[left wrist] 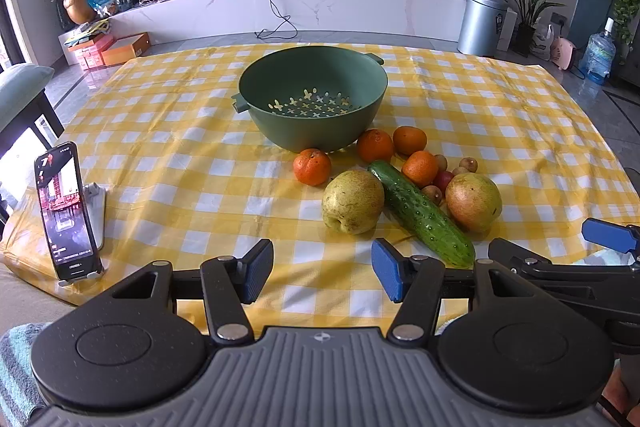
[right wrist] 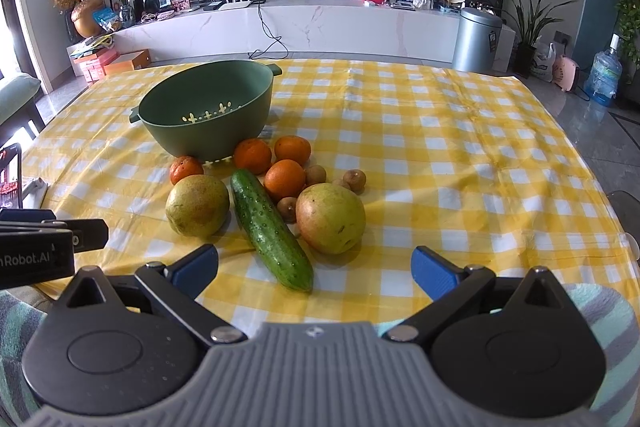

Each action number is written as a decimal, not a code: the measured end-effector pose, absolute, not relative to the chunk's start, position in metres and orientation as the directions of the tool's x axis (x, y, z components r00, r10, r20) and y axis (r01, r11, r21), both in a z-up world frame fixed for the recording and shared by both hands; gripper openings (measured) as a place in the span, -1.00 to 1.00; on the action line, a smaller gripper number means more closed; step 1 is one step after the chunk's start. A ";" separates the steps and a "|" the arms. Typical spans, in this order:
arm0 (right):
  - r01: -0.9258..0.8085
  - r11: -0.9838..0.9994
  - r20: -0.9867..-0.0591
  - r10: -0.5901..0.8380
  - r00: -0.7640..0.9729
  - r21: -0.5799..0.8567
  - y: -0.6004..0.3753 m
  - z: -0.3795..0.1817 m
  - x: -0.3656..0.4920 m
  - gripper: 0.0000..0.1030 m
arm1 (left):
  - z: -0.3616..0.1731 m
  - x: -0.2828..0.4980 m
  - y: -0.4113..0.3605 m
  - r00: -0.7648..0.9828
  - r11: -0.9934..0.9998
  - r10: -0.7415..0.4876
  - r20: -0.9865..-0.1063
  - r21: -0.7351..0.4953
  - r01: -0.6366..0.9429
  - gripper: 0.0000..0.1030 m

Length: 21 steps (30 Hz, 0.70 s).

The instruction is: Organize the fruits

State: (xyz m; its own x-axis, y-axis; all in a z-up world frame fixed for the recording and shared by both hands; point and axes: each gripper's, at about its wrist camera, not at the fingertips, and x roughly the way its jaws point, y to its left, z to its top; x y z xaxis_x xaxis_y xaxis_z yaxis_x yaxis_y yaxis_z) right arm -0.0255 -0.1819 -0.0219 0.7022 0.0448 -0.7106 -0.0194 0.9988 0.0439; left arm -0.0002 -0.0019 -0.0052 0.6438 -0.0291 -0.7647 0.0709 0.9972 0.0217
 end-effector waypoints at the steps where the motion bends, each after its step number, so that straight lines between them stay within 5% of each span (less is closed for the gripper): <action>1: -0.020 0.999 -0.711 0.045 0.702 0.044 -0.182 -0.022 -0.025 0.92 | -0.005 0.000 -0.002 0.644 0.997 -0.029 -0.765 0.022 0.071 0.31; 21: -0.068 0.992 -0.679 0.120 0.724 0.102 -0.193 -0.031 -0.012 0.92 | -0.014 0.011 -0.002 0.679 0.989 -0.099 -0.727 0.003 0.147 0.18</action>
